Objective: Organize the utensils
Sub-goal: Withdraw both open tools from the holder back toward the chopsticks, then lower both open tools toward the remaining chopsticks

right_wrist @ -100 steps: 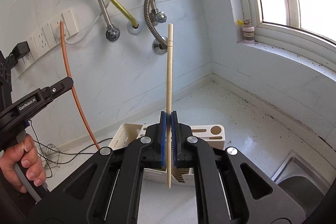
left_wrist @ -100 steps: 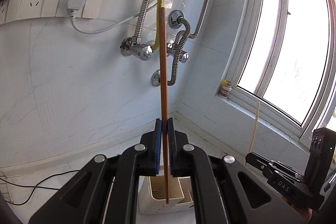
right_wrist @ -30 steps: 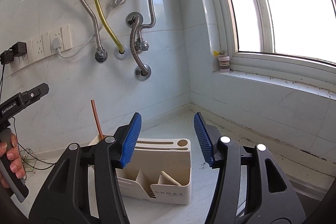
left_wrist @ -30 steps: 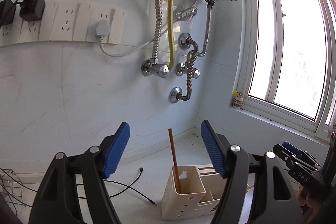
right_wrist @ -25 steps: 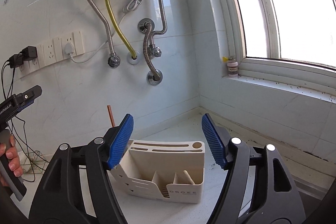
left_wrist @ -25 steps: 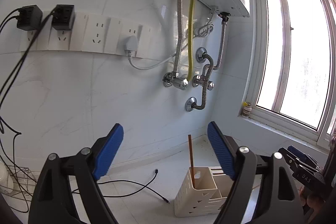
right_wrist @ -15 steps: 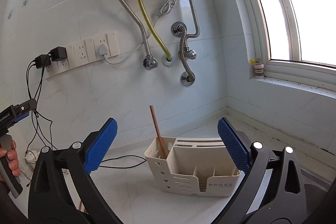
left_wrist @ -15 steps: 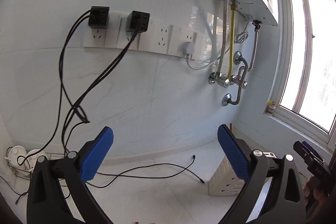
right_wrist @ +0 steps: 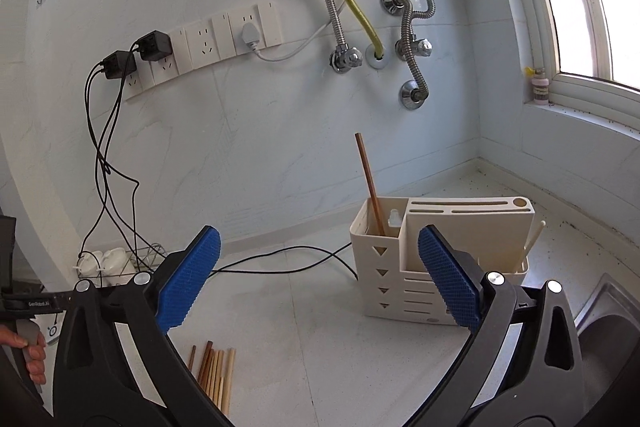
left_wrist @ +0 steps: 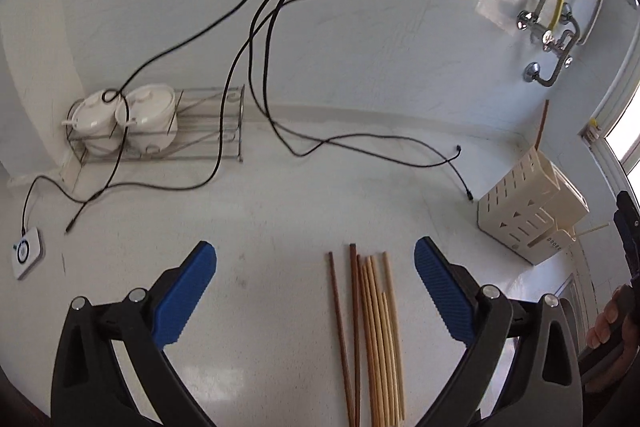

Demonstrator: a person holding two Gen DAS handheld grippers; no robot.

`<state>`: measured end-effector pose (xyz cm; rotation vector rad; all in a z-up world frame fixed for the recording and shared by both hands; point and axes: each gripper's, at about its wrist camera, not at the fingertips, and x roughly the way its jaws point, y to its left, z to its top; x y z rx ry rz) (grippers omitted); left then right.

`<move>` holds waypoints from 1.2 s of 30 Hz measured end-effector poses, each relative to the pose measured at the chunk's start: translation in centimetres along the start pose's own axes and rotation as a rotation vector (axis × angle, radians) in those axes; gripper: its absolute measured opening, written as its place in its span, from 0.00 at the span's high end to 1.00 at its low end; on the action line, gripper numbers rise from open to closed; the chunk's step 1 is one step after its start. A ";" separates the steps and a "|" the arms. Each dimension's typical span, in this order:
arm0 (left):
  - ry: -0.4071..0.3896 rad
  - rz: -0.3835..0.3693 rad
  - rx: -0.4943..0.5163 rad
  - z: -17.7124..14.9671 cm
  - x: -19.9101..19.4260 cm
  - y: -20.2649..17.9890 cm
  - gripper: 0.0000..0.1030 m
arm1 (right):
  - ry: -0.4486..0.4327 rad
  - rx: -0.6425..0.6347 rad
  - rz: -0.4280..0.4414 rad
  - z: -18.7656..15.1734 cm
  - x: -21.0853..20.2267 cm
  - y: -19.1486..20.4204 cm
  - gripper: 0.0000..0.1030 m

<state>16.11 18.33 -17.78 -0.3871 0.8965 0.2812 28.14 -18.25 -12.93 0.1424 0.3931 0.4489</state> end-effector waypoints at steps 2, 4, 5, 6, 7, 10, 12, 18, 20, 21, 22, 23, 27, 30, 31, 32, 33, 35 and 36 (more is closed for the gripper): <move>0.081 0.013 -0.020 -1.5 1.4 0.9 0.05 | 0.025 -0.004 0.007 -0.5 0.3 0.4 0.08; 0.162 0.019 -0.016 -2.6 3.0 1.0 0.05 | 0.047 -0.014 0.014 -1.1 0.6 0.8 0.08; 0.199 0.019 -0.014 -3.1 3.8 1.0 0.05 | 0.056 -0.021 0.017 -1.3 0.7 1.0 0.08; 0.229 0.019 -0.013 -3.7 4.4 1.1 0.05 | 0.065 -0.027 0.020 -1.6 0.7 1.1 0.08; 0.252 0.021 -0.012 -4.1 5.2 1.0 0.05 | 0.074 -0.031 0.023 -1.9 0.8 1.3 0.08; 0.322 0.039 -0.022 -5.4 7.4 1.0 0.05 | 0.105 -0.029 0.033 -2.7 1.1 1.5 0.08; 0.378 0.039 -0.035 -6.2 8.9 0.9 0.05 | 0.123 -0.025 0.038 -3.3 1.3 1.6 0.08; 0.460 0.083 0.019 -8.1 11.6 0.0 0.05 | 0.165 0.000 0.037 -4.7 1.4 1.2 0.08; 0.479 0.098 0.037 -8.4 12.2 -0.3 0.05 | 0.174 -0.005 0.030 -5.1 1.5 1.2 0.08; 0.485 0.106 0.046 -8.6 12.5 -0.5 0.05 | 0.175 -0.016 0.029 -5.3 1.4 1.2 0.08; 0.493 0.114 0.056 -8.7 12.8 -0.6 0.05 | 0.174 -0.028 0.027 -5.4 1.4 1.3 0.08; 0.502 0.119 0.064 -8.9 13.1 -0.8 0.05 | 0.173 -0.039 0.026 -5.5 1.3 1.4 0.08; 0.518 0.142 0.089 -9.4 13.8 -1.2 0.06 | 0.175 -0.062 0.028 -5.8 1.2 1.6 0.08; 0.528 0.161 0.116 -9.9 14.4 -1.8 0.06 | 0.179 -0.078 0.023 -6.1 1.2 1.8 0.08; 0.535 0.168 0.120 -10.1 14.5 -1.9 0.06 | 0.176 -0.093 0.025 -6.1 1.1 2.0 0.08; 0.541 0.173 0.120 -10.3 14.7 -2.1 0.05 | 0.174 -0.108 0.026 -6.2 1.1 2.2 0.08; 0.541 0.170 0.116 -10.4 14.8 -2.2 0.06 | 0.172 -0.123 0.029 -6.3 1.1 2.4 0.08; 0.542 0.173 0.121 -10.7 14.9 -2.3 0.05 | 0.174 -0.139 0.036 -6.5 1.1 2.6 0.08; 0.543 0.175 0.123 -10.7 14.9 -2.3 0.05 | 0.179 -0.137 0.040 -6.5 1.2 2.6 0.08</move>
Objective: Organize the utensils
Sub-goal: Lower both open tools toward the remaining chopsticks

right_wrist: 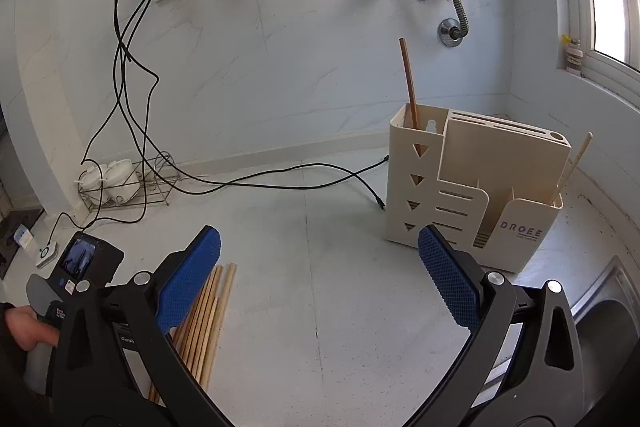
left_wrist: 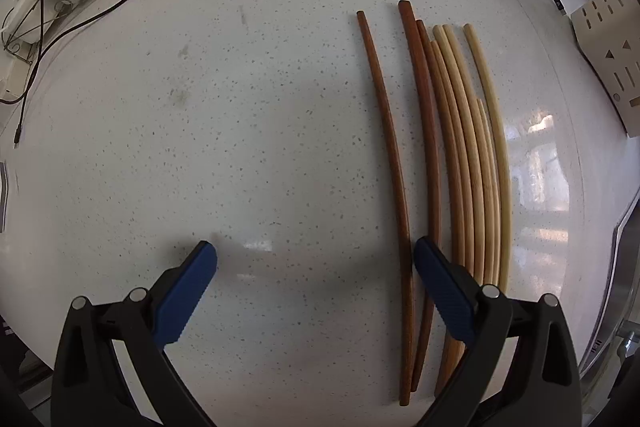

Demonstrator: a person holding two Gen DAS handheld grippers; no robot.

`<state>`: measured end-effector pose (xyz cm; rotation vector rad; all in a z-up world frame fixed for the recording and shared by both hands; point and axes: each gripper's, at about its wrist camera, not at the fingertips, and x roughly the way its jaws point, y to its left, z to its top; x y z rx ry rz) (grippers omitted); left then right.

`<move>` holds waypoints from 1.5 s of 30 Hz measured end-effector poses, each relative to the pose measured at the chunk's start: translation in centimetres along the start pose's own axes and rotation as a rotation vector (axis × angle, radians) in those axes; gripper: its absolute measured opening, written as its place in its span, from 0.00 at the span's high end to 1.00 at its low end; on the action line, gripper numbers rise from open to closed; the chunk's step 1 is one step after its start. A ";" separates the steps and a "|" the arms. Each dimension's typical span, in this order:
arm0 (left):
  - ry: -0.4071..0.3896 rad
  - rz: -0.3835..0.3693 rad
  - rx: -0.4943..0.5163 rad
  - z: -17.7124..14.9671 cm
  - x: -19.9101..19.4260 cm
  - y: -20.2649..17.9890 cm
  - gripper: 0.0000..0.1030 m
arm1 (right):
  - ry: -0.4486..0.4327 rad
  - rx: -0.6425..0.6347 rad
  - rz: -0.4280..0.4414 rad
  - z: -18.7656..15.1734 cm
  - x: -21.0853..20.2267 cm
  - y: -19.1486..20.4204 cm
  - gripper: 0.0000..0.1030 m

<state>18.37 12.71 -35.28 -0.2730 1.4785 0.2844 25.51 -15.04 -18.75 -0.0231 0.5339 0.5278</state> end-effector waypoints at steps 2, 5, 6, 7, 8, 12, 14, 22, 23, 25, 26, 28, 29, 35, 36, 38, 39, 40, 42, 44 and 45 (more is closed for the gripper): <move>0.003 0.003 -0.001 0.0 0.0 -0.2 0.05 | 0.008 0.012 0.008 -0.1 0.2 -0.1 0.08; 0.011 0.001 -0.009 -0.1 0.1 0.0 0.06 | 0.009 0.021 0.013 -0.1 0.4 -0.1 0.08; 0.015 -0.007 -0.013 -0.2 0.2 0.1 0.07 | 0.009 0.021 0.014 0.0 0.4 -0.1 0.08; 0.016 -0.008 -0.013 -0.3 0.2 0.3 0.08 | 0.015 0.022 0.015 0.0 0.6 -0.1 0.08; 0.016 -0.008 -0.010 -0.3 0.3 0.4 0.09 | 0.029 0.023 0.020 0.0 0.8 -0.1 0.08; 0.011 -0.008 -0.002 -0.2 0.4 0.5 0.15 | 0.194 0.039 0.046 -0.4 3.5 0.2 0.08; 0.008 -0.009 0.001 -0.4 0.2 0.6 0.17 | 0.329 0.072 0.088 -1.1 5.6 0.3 0.08; 0.002 -0.006 -0.008 -1.4 -0.3 0.6 0.19 | 0.707 0.013 0.145 -4.3 11.9 4.4 0.23; -0.002 -0.006 -0.009 -1.6 -0.3 0.5 0.19 | 0.727 -0.015 0.142 -4.6 12.4 5.3 0.24; -0.006 -0.006 -0.015 -1.9 -0.3 0.4 0.19 | 0.779 -0.047 0.137 -5.1 13.4 6.5 0.26; -0.006 -0.006 -0.017 -1.9 -0.3 0.4 0.19 | 0.810 -0.054 0.132 -5.5 13.9 7.1 0.27; -0.010 -0.006 -0.019 -2.1 -0.3 0.3 0.19 | 0.865 -0.053 0.121 -6.1 14.9 7.9 0.35; -0.012 -0.007 -0.020 -2.3 -0.3 0.4 0.19 | 0.880 -0.051 0.109 -6.2 15.3 8.1 0.37; -0.019 -0.006 -0.020 -3.1 -0.5 0.3 0.19 | 0.936 -0.083 0.045 -6.8 16.8 9.2 0.48; -0.019 -0.006 -0.020 -3.1 -0.5 0.3 0.19 | 0.946 -0.088 0.039 -6.9 16.9 9.3 0.49; -0.019 -0.006 -0.020 -3.1 -0.5 0.3 0.19 | 0.960 -0.101 0.025 -7.0 17.3 9.7 0.52; -0.020 -0.006 -0.020 -3.1 -0.5 0.3 0.19 | 0.965 -0.109 0.017 -7.1 17.4 9.9 0.53; -0.020 -0.006 -0.020 -3.1 -0.5 0.2 0.19 | 0.967 -0.112 0.014 -7.1 17.5 10.1 0.53; -0.020 -0.006 -0.020 -3.1 -0.5 0.2 0.19 | 0.972 -0.118 0.008 -7.1 17.7 10.6 0.54; -0.020 -0.006 -0.019 -3.1 -0.5 0.2 0.19 | 0.978 -0.126 0.006 -7.1 17.9 11.2 0.58; -0.020 -0.006 -0.020 -3.2 -0.5 0.2 0.19 | 0.981 -0.133 0.006 -7.2 17.9 11.4 0.59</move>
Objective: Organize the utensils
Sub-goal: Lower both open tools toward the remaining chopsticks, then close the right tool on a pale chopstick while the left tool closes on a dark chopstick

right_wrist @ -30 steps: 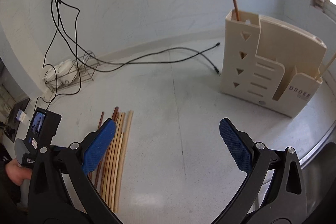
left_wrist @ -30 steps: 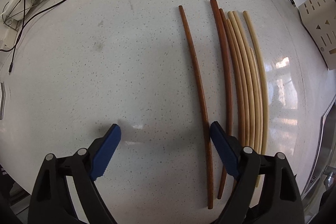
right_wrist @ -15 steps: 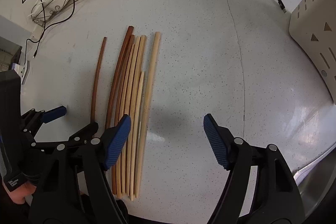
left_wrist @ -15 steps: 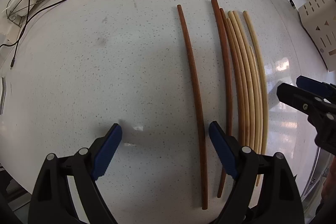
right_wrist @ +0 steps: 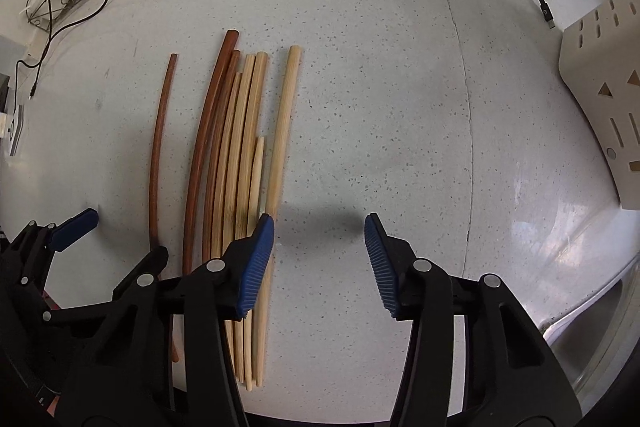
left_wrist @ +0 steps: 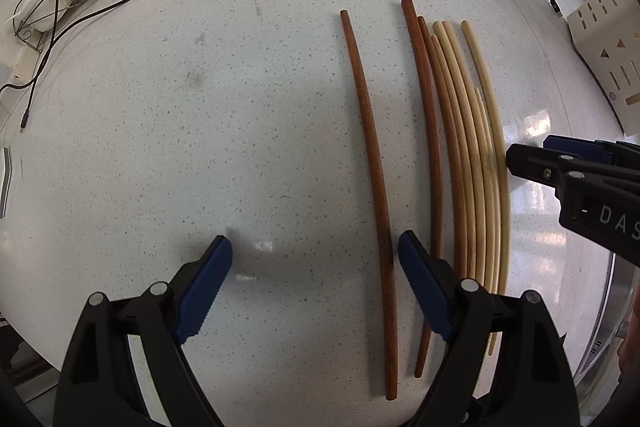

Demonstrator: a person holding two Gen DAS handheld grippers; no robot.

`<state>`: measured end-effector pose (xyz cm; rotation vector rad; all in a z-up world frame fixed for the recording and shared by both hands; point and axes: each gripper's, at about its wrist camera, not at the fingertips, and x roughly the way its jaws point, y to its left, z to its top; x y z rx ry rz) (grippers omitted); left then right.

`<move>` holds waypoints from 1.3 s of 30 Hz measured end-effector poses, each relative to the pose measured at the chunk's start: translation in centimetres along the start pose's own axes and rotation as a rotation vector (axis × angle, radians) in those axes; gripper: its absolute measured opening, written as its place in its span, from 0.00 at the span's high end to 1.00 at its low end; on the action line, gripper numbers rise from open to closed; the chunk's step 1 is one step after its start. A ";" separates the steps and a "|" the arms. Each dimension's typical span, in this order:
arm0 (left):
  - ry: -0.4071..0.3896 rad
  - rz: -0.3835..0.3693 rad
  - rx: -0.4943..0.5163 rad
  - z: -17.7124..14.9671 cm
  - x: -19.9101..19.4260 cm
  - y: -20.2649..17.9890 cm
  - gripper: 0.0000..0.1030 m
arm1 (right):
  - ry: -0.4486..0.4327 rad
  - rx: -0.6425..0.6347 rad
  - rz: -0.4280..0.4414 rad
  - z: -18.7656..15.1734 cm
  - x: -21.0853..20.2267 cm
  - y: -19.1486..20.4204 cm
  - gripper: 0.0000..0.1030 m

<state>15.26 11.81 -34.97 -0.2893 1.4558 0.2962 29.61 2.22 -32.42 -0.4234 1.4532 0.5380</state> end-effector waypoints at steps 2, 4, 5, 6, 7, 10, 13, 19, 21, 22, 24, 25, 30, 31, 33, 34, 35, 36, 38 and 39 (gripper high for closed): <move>-0.001 0.000 -0.002 0.0 0.0 0.0 0.19 | 0.004 -0.009 -0.013 0.0 0.1 0.4 0.60; -0.003 0.000 -0.003 -0.1 -0.1 0.0 0.19 | 0.009 -0.013 -0.016 -0.1 0.2 0.8 0.60; -0.004 0.000 -0.003 -0.2 -0.1 -0.1 0.19 | 0.011 -0.017 -0.021 -0.1 0.3 1.0 0.60; -0.005 0.001 -0.004 -0.2 -0.1 -0.3 0.19 | 0.013 -0.022 -0.028 -0.2 0.3 1.2 0.60; -0.005 0.001 -0.005 -0.1 -0.2 -0.2 0.18 | 0.016 -0.026 -0.032 -0.2 0.4 1.5 0.60; -0.007 0.001 -0.005 -0.1 -0.1 -0.2 0.18 | 0.022 -0.042 -0.039 -0.5 0.4 1.7 0.64; -0.007 0.001 -0.005 -0.2 -0.1 -0.2 0.18 | 0.031 -0.059 -0.055 -0.7 0.8 3.1 0.67; -0.004 0.001 -0.003 0.2 0.3 -0.1 0.18 | 0.048 -0.067 -0.071 -1.1 0.9 4.8 0.71; -0.002 0.000 -0.004 0.3 0.2 0.0 0.18 | 0.052 -0.073 -0.076 -1.1 0.9 5.0 0.72; 0.000 0.000 -0.004 0.4 0.2 0.1 0.18 | 0.054 -0.080 -0.077 -1.1 0.9 5.3 0.72; 0.006 0.000 -0.008 0.5 0.2 0.1 0.17 | 0.059 -0.082 -0.078 -1.0 0.9 5.4 0.73; 0.010 -0.001 -0.009 0.7 0.2 0.2 0.17 | 0.061 -0.081 -0.078 -1.0 1.0 5.4 0.75; 0.033 0.000 -0.002 1.5 0.2 0.1 0.17 | 0.068 -0.081 -0.081 0.0 0.5 4.2 0.85; 0.038 0.000 0.001 1.7 0.2 0.0 0.17 | 0.070 -0.086 -0.081 0.0 0.5 4.1 0.86; 0.049 -0.001 0.007 1.9 0.2 0.0 0.19 | 0.071 -0.091 -0.080 0.0 0.4 4.0 0.88; 0.052 -0.002 0.011 2.0 0.2 -0.1 0.21 | 0.071 -0.091 -0.079 0.1 0.3 4.0 0.89; 0.054 -0.002 0.016 2.1 0.1 -0.2 0.22 | 0.071 -0.093 -0.078 0.0 0.2 3.5 0.90; 0.056 -0.002 0.021 2.1 0.1 -0.3 0.25 | 0.070 -0.092 -0.074 -0.1 0.2 3.2 0.91; 0.062 -0.003 0.028 2.2 0.0 -0.5 0.28 | 0.068 -0.090 -0.068 -0.1 0.2 2.9 0.92; 0.066 -0.004 0.031 2.2 0.0 -0.5 0.30 | 0.068 -0.088 -0.064 0.0 0.1 2.8 0.93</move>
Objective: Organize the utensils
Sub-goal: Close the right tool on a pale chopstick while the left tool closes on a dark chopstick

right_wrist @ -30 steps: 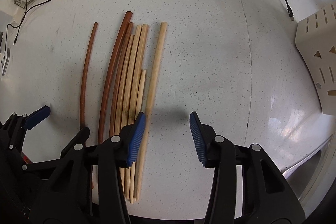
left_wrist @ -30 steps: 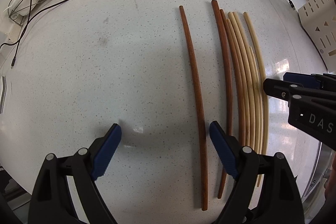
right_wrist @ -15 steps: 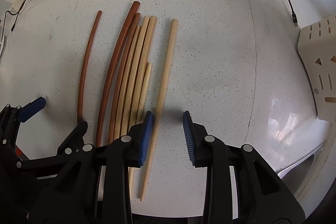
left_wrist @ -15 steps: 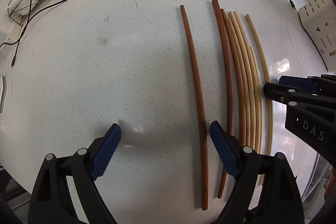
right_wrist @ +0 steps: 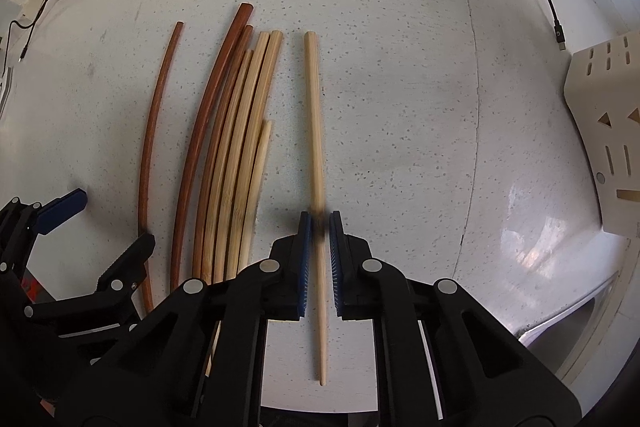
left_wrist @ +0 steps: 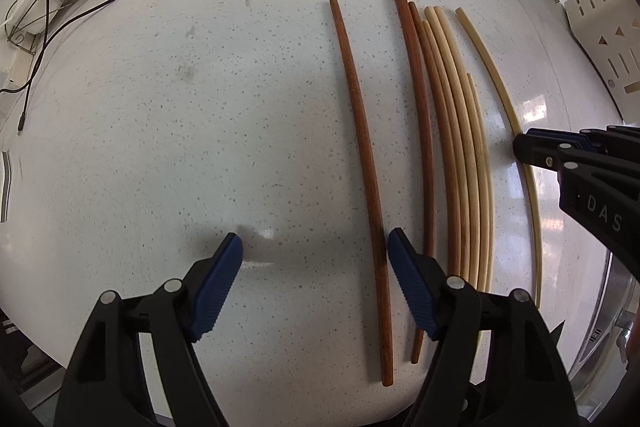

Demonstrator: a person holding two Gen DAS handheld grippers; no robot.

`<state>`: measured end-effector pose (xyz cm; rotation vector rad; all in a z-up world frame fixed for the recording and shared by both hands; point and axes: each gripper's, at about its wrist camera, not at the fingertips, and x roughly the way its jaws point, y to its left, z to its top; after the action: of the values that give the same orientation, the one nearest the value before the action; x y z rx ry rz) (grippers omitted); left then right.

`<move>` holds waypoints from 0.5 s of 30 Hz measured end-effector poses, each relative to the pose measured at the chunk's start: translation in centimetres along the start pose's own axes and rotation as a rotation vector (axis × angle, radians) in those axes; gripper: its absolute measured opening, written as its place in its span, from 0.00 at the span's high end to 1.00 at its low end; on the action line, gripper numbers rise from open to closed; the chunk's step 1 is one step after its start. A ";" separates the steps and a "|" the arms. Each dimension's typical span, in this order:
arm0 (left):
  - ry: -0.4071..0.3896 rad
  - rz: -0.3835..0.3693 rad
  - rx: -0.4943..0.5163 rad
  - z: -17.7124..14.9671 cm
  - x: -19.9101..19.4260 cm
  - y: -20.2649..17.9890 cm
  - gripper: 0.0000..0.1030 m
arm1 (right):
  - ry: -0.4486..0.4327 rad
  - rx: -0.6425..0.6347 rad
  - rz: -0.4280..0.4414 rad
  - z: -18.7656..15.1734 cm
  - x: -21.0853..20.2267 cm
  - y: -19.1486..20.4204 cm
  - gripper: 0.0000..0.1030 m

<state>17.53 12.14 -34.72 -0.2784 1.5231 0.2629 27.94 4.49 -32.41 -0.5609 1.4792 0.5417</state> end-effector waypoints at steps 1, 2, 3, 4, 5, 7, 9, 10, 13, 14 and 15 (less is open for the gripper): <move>0.005 -0.001 0.003 0.1 0.0 0.0 0.33 | -0.001 0.000 0.004 -0.2 0.2 -0.7 0.93; 0.011 -0.001 0.005 0.2 -0.1 0.0 0.34 | -0.003 0.000 0.007 -0.2 0.2 -0.8 0.93; 0.016 -0.002 0.008 0.4 -0.1 0.0 0.37 | -0.004 0.000 0.009 -0.2 0.2 -0.9 0.93; 0.021 -0.002 0.010 0.6 -0.2 0.0 0.41 | -0.005 -0.001 0.010 -0.2 0.2 -1.0 0.93; 0.026 -0.002 0.015 0.7 -0.3 -0.1 0.43 | -0.007 -0.002 0.011 -0.1 -0.2 -1.3 0.93; 0.038 -0.002 0.026 0.9 -0.4 0.1 0.53 | -0.009 -0.002 0.015 -0.1 -0.3 -1.7 0.93; 0.047 -0.001 0.038 1.1 -0.7 -0.3 0.62 | -0.011 0.001 0.023 -0.3 -0.1 -2.4 0.93; 0.051 0.001 0.046 1.2 -0.7 -0.3 0.65 | -0.012 0.002 0.026 -0.5 0.2 -2.9 0.93; 0.063 0.005 0.077 1.6 -0.9 -0.9 0.72 | -0.013 0.000 0.029 -0.5 0.2 -3.5 0.93; 0.068 0.006 0.086 1.8 -1.0 -1.1 0.73 | -0.013 -0.002 0.029 -0.5 0.2 -3.6 0.93; 0.072 0.007 0.098 2.0 -1.0 -1.4 0.78 | -0.013 -0.004 0.028 -0.6 0.2 -3.7 0.93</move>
<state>19.83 11.51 -33.60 -0.2069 1.6033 0.1847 29.91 1.33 -32.55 -0.5396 1.4762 0.5694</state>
